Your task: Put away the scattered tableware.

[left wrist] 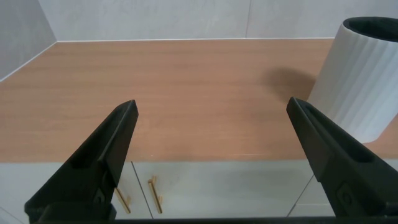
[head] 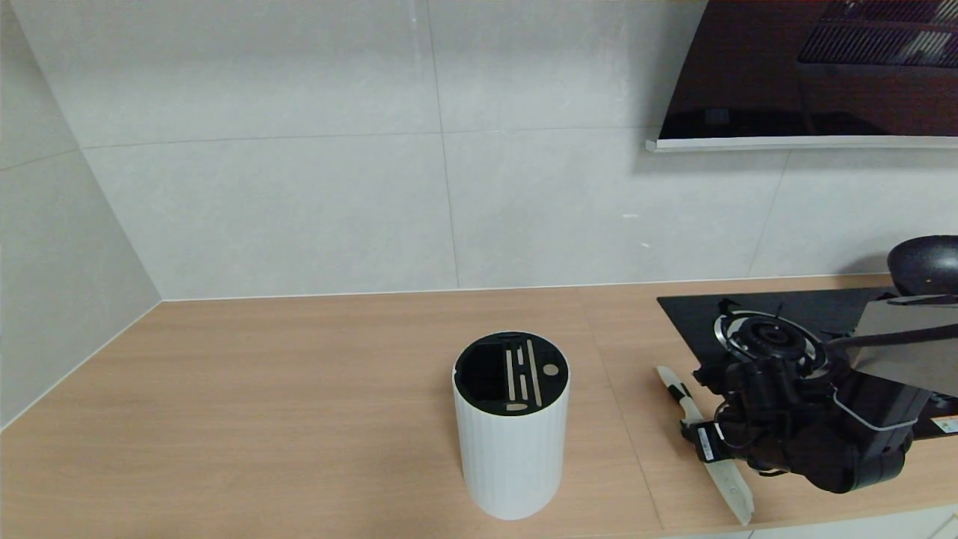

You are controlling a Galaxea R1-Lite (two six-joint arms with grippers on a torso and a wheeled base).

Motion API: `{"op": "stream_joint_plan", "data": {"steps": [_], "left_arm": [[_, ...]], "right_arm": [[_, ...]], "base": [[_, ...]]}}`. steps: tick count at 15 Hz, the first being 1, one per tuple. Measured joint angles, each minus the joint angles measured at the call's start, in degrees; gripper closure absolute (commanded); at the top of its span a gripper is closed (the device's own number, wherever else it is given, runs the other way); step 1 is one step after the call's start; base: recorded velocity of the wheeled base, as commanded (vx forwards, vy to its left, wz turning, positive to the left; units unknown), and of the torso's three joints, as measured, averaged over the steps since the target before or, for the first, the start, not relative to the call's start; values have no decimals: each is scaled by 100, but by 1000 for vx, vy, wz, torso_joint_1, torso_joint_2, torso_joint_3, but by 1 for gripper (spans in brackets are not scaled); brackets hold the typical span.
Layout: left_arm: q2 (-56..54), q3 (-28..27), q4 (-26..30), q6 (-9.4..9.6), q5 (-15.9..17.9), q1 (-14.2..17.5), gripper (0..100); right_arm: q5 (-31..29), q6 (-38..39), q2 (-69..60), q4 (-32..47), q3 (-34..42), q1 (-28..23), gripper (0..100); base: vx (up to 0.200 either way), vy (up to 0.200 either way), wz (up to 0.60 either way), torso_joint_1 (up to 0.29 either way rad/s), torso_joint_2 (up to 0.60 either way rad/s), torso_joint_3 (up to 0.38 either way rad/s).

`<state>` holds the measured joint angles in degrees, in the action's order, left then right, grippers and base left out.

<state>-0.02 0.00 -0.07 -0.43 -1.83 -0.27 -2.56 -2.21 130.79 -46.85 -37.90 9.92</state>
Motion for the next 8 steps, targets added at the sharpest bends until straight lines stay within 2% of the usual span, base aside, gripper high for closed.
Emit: {"op": "stream_joint_plan", "data": {"steps": [3,6,8], "left_arm": [[0,0,0,0,-2,0,0],[0,0,0,10,0,0,0],[0,0,-11,-9,-11,0,0]], "right_arm": [[-6,33,-257,79,67,33,100],[16,183,-1095,178,96,187,100],[32,239,-1753,746,-77,347,100]], "base": [[0,0,0,0,0,0],[0,0,0,0,0,0],[0,0,0,0,0,0]]}}
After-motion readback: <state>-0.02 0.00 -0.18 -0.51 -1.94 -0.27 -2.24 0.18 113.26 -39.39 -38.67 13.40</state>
